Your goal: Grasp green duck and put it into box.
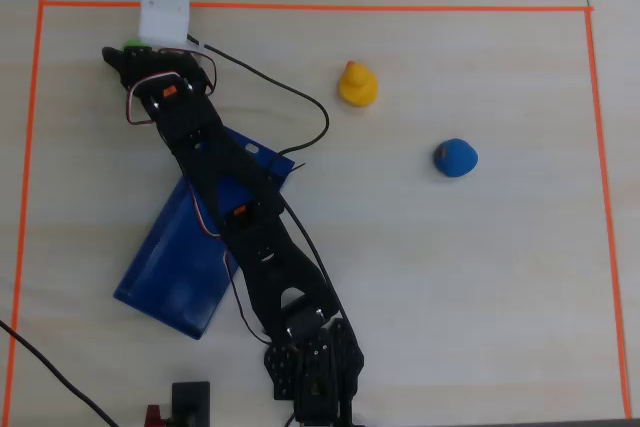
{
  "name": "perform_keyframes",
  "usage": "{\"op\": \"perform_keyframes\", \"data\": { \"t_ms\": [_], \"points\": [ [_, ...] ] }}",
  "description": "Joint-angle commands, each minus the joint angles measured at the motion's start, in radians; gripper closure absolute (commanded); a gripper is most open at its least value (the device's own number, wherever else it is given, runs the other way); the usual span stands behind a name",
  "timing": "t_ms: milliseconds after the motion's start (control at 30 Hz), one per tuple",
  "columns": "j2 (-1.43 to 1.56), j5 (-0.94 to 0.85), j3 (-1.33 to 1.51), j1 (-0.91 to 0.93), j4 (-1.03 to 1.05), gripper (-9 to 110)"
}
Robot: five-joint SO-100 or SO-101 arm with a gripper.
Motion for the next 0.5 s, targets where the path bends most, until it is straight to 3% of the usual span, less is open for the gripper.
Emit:
{"op": "perform_keyframes", "data": {
  "t_ms": [0, 267, 367, 400, 467],
  "points": [
    [0.003, 0.005, -0.063, -0.005, -0.029, 71],
    [-0.008, 0.023, -0.071, -0.021, -0.029, 73],
    [-0.011, 0.023, -0.067, -0.025, -0.029, 87],
    [-0.012, 0.026, -0.064, -0.025, -0.029, 98],
    [-0.015, 0.029, -0.058, -0.028, -0.028, 102]
  ]
}}
